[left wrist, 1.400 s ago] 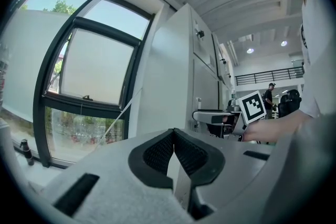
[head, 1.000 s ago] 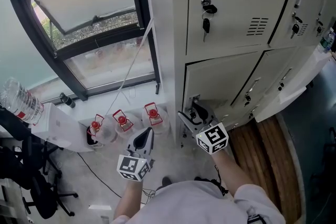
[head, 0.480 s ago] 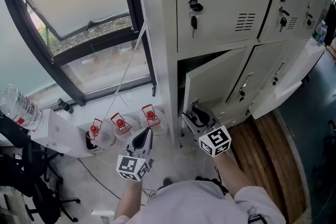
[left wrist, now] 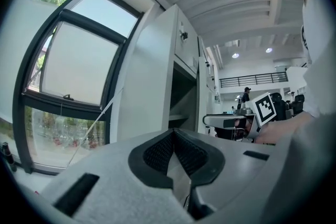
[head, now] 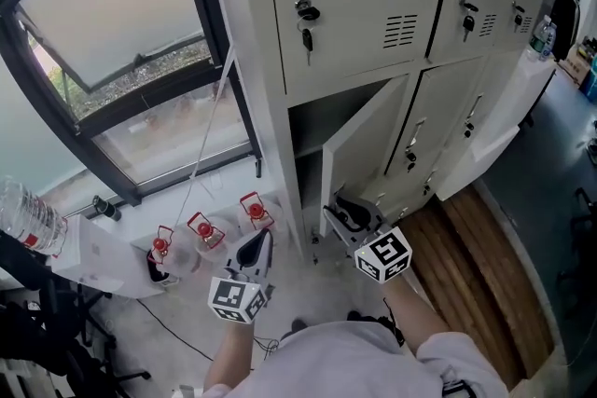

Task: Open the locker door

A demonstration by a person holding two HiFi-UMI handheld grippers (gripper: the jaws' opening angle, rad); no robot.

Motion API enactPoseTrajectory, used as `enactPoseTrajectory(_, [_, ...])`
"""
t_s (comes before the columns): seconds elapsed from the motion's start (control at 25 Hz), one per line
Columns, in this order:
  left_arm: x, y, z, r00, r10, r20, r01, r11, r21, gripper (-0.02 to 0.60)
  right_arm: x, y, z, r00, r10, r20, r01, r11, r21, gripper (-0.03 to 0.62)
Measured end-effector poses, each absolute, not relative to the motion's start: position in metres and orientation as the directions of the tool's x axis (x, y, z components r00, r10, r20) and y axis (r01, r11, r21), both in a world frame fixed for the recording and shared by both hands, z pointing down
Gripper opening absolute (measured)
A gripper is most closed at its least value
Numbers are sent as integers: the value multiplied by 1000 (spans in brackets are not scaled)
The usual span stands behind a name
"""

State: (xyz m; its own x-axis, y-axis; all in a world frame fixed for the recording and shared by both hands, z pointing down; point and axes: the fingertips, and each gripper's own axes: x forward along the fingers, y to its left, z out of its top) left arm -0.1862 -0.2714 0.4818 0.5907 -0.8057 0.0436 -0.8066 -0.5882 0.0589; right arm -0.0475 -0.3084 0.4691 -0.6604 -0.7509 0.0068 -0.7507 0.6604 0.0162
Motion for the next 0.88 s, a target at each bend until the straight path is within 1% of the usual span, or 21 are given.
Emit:
enactPoseTrajectory(0.4, [-154,-273,485,674,-737,50,-739,-671,64,8,-22,-286,469,-607,-795,8,-795,607,23,124])
enactPoseTrajectory(0.88, [-122,-279,491,748,-661,62,-664,-745,70,8,3,-264,470,-526,-850,2,-850,526,11,129])
